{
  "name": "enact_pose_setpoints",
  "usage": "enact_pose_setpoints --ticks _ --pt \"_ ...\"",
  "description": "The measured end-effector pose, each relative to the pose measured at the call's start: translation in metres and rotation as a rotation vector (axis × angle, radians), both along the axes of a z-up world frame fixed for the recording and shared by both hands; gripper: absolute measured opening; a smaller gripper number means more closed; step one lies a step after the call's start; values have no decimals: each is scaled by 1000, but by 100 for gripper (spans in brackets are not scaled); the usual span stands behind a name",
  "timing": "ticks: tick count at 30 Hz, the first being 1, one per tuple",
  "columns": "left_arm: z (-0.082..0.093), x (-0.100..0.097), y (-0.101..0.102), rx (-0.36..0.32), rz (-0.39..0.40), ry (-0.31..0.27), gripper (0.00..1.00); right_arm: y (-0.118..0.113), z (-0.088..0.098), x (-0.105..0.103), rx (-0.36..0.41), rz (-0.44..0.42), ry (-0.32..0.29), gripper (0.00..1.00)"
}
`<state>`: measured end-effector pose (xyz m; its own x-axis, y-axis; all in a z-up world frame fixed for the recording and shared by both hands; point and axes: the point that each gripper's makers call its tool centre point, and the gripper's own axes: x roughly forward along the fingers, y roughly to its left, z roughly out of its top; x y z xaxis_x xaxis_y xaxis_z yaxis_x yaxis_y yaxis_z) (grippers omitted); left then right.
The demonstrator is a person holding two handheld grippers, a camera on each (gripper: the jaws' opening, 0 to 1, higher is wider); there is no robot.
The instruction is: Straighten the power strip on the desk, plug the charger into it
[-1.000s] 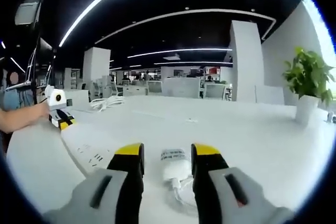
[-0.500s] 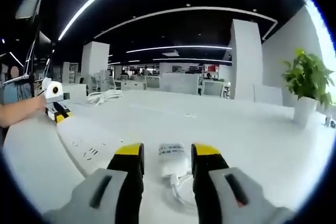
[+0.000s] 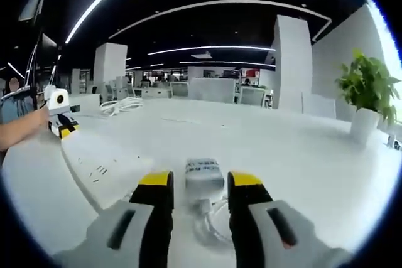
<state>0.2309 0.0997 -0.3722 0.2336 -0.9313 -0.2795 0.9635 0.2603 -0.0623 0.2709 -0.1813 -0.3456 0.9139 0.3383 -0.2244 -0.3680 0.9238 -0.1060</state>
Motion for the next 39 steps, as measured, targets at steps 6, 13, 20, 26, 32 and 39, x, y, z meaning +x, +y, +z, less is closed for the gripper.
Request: enact_pose_setpoints --ticks 6,13,20,26,32,39 --pt "0 0 0 1 1 0 13 2 -2 1 -34 -1 1 31" --pt "0 0 0 0 0 0 13 -1 -1 2 -26 -9 7 31" --pt "0 0 0 0 0 0 13 -2 -3 6 -25 -21 37 31" --pt "0 0 1 0 0 0 13 0 -3 8 -21 -20 46 31" --pt "0 0 1 -1 0 0 13 4 -6 8 -90 -24 42 30" --pt "0 0 1 -1 0 0 13 3 -5 10 -55 -29 48 30"
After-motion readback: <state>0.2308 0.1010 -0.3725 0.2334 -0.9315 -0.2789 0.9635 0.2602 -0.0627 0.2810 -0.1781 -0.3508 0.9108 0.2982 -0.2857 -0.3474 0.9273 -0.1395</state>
